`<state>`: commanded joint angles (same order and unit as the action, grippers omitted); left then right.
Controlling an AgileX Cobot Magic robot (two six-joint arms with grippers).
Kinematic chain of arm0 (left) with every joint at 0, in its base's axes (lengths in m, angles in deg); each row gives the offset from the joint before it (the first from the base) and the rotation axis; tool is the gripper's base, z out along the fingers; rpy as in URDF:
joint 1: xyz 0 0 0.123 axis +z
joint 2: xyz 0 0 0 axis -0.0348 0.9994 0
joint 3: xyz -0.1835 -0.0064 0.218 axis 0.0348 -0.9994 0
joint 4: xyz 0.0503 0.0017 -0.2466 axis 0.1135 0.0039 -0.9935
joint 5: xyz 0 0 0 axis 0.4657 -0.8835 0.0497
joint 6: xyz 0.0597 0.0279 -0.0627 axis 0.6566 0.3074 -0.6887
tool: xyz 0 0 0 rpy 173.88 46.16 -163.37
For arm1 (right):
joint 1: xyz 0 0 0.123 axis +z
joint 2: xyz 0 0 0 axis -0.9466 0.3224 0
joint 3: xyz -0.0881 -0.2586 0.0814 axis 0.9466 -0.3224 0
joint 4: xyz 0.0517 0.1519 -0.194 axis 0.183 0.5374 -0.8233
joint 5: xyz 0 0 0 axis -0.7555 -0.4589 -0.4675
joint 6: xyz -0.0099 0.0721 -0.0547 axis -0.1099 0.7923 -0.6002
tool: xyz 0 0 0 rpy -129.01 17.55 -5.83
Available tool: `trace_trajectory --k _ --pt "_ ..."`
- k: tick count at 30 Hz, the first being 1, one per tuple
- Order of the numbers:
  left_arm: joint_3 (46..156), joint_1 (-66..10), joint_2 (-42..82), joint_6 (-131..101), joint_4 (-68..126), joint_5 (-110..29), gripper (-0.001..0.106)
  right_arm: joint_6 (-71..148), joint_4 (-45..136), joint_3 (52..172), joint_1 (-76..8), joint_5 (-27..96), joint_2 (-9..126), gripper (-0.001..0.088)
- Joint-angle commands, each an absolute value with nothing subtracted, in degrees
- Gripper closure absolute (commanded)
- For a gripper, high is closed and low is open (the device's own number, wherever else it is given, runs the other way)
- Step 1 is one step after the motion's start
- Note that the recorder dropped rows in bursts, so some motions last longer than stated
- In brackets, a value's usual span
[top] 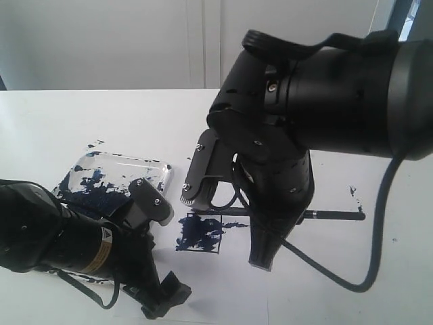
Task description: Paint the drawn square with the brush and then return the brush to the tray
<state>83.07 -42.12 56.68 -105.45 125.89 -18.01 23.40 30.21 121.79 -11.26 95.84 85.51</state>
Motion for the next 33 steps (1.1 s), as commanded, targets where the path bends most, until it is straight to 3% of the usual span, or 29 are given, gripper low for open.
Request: trace_trajectory --k 33 --pt "83.07 -42.12 56.68 -105.21 125.89 -19.43 0.005 23.49 29.95 116.34 -13.63 95.84 84.83 0.0868"
